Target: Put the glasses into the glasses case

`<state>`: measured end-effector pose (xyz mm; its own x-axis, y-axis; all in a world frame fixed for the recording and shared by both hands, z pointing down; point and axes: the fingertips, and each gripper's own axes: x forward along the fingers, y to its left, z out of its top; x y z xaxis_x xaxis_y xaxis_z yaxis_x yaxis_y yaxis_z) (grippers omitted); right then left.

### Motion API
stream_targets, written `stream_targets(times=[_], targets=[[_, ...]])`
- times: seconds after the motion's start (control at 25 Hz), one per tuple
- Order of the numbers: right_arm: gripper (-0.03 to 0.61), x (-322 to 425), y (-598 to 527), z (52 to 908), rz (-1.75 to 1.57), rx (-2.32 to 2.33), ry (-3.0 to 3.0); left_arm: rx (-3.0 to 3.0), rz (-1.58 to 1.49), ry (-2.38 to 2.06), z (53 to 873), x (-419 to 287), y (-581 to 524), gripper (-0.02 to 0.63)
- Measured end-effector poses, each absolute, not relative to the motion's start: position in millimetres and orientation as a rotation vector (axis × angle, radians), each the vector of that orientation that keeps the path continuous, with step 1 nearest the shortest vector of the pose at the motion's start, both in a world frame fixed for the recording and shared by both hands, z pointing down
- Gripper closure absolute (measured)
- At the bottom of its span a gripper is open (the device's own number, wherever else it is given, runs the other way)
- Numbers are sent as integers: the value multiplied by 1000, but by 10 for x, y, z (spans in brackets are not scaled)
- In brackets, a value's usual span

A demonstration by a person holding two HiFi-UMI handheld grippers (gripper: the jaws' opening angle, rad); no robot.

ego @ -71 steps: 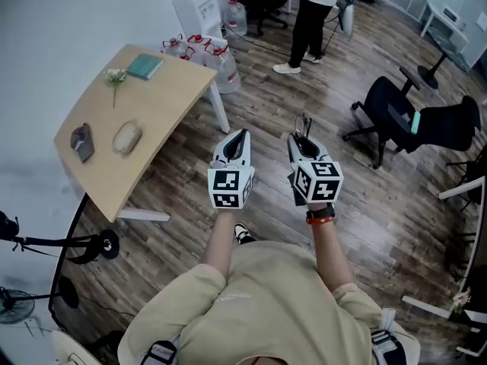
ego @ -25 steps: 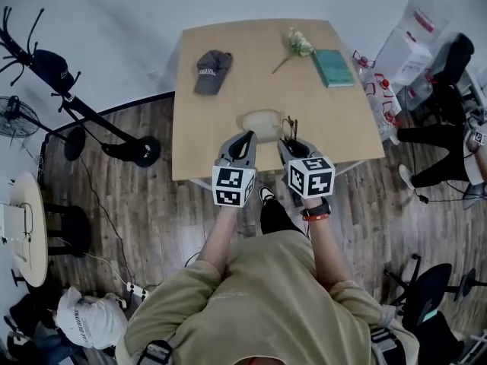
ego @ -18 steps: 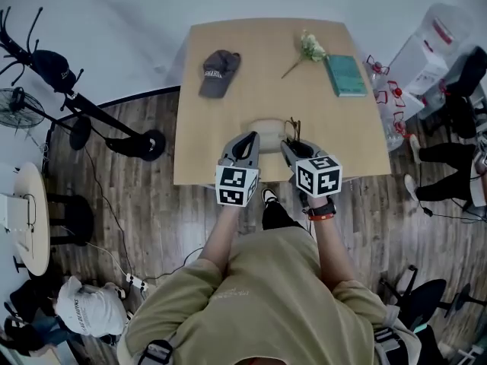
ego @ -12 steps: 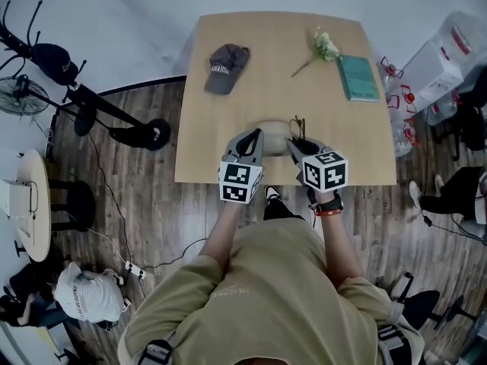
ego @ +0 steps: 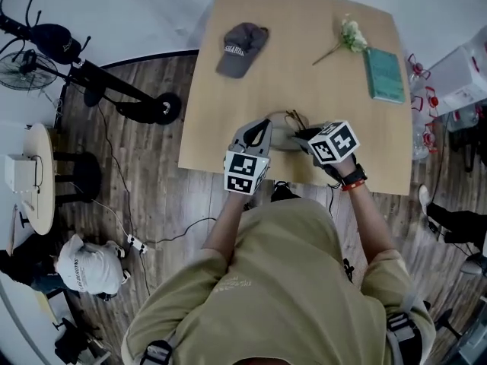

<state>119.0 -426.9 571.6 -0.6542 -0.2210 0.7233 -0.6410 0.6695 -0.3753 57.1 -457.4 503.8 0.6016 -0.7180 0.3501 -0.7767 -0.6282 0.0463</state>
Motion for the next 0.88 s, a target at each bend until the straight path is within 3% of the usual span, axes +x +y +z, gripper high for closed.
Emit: stream_targets(times=[0.68, 0.88], targets=[[499, 931, -4313, 6706, 581, -279, -1944, 2506, 533, -1304, 5606, 173, -4884, 591], [494, 972, -4246, 6972, 706, -369, -1770, 2474, 520, -1317, 5699, 92, -4909, 591]])
